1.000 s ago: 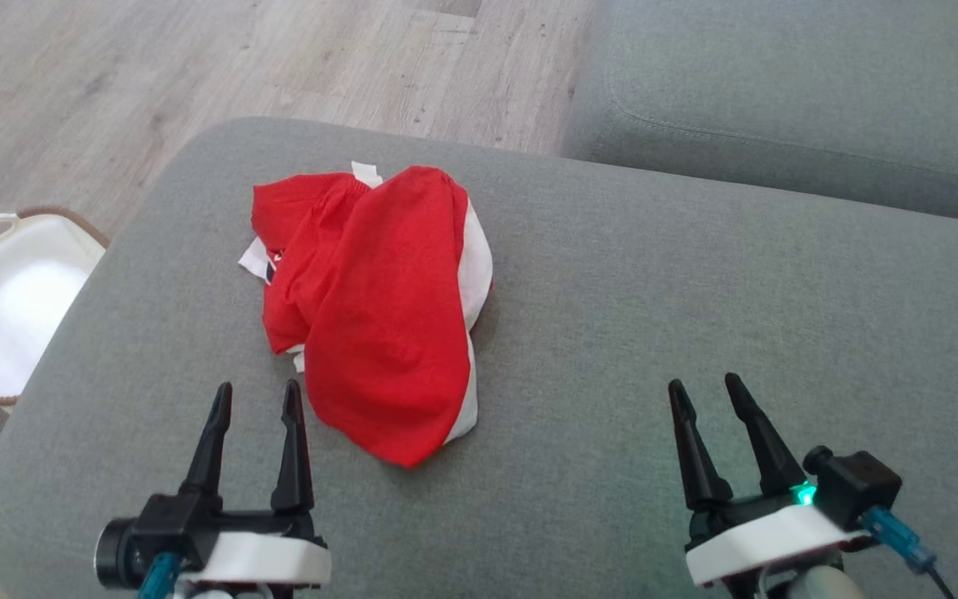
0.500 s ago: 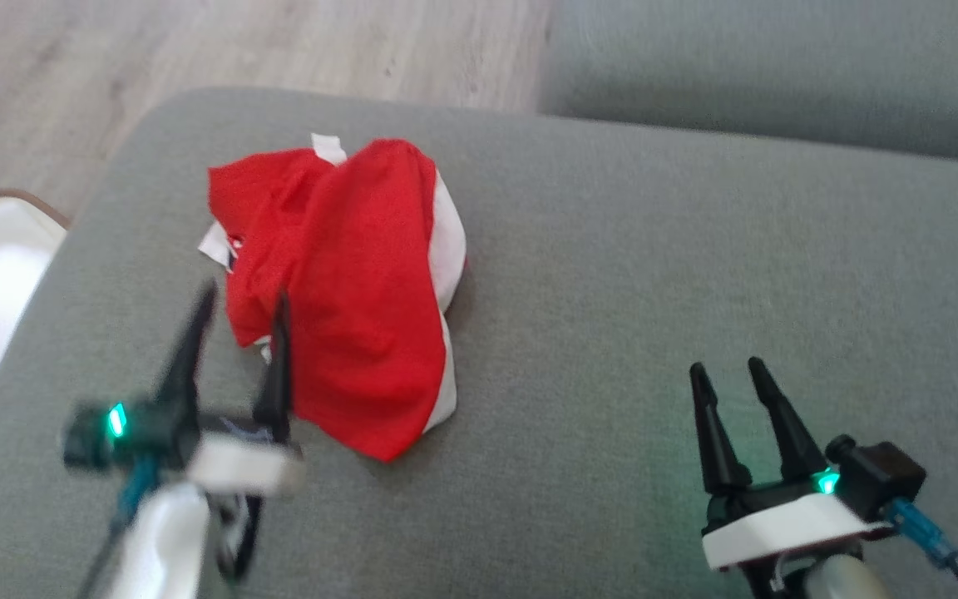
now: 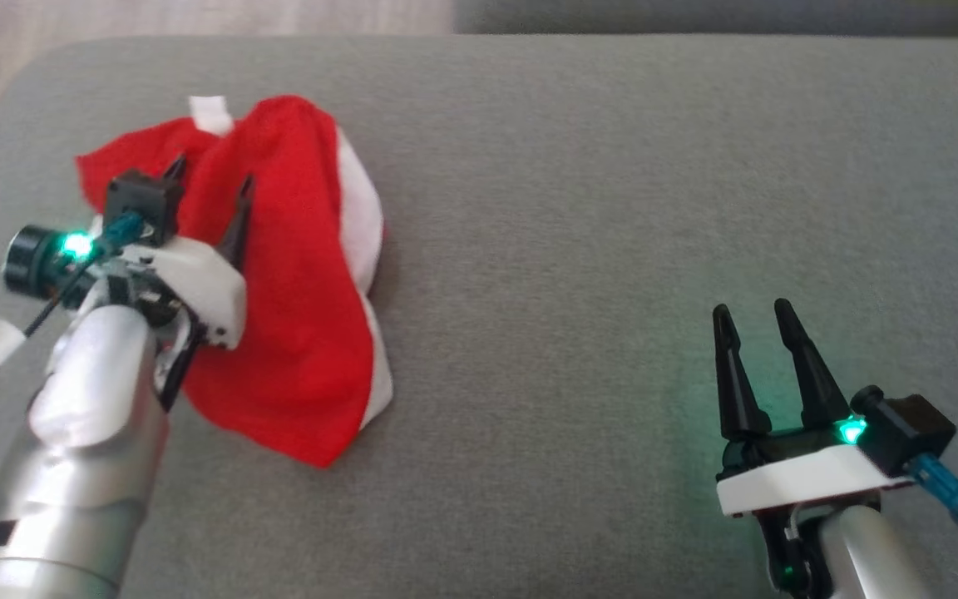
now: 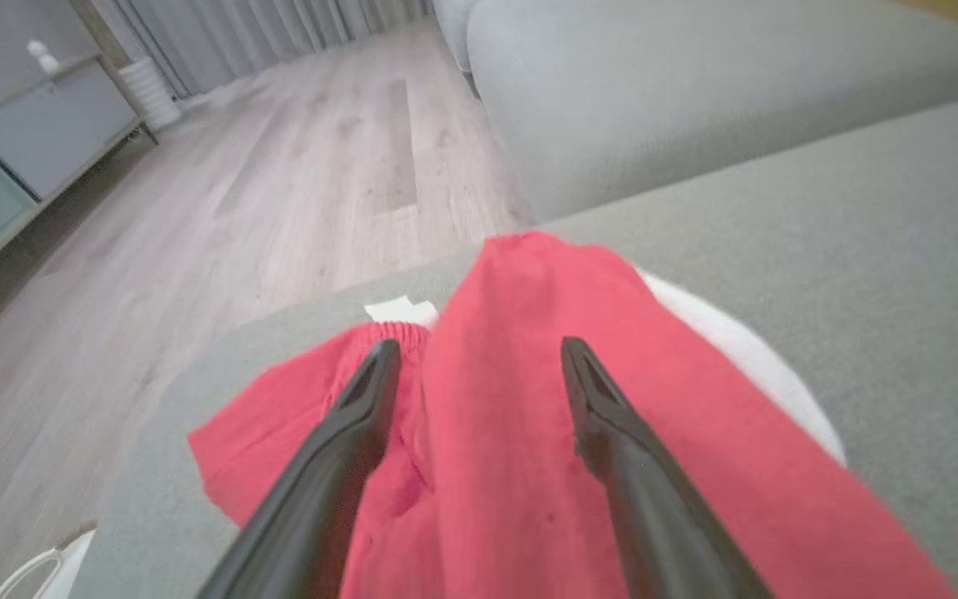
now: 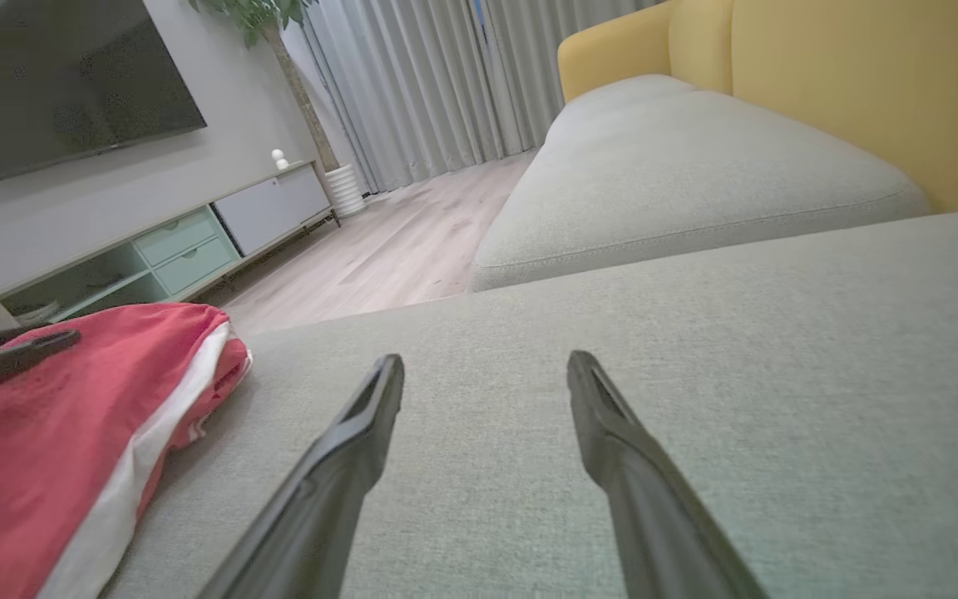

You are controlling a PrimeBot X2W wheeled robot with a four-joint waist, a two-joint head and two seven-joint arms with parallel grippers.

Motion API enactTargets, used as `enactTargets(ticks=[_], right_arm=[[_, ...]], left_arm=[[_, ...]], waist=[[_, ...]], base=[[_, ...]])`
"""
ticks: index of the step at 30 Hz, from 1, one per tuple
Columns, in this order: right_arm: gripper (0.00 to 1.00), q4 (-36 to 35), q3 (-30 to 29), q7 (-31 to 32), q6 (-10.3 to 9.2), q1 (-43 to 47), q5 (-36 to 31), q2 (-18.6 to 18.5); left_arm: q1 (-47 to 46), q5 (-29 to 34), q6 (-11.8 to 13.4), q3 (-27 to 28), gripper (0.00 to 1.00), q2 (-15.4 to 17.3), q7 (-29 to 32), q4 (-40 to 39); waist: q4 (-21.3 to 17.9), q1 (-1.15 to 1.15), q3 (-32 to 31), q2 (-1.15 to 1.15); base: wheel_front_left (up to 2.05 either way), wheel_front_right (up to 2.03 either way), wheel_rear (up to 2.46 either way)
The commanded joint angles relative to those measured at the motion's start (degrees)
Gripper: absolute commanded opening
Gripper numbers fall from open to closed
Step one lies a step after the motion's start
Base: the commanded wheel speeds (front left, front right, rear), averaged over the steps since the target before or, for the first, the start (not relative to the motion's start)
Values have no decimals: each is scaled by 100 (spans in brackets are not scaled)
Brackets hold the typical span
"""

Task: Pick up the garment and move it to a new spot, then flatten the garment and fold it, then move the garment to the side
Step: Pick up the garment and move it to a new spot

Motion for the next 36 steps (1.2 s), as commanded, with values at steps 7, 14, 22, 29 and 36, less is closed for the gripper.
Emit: enactTargets(ticks=[7, 14, 22, 29, 36], right_arm=[[100, -199, 81, -63, -4, -256, 47, -33], [100, -150, 60, -63, -4, -228, 56, -33], [100, -82, 146, -63, -4, -150, 127, -33], [100, -57, 187, -63, -4, -56, 166, -33], [100, -123, 212, -63, -4, -94, 230, -33]], left_arm=[[-391, -266, 11, 134, 35, 449, 271, 406], [-497, -587, 11, 130, 0, 301, -627, 165], [-396, -1133, 10, 176, 0, 78, -1373, -781], [-111, -1341, 18, 80, 0, -134, -1326, -2010], [173, -1516, 33, -260, 0, -510, -954, -2780]], waist=[[-299, -1, 144, 0], [-328, -1, -1, 0], [-464, -1, -406, 0], [-635, -1, -607, 0], [-992, -1, -610, 0]], base=[[0, 0, 0], [0, 0, 0], [0, 0, 0], [0, 0, 0], [0, 0, 0]])
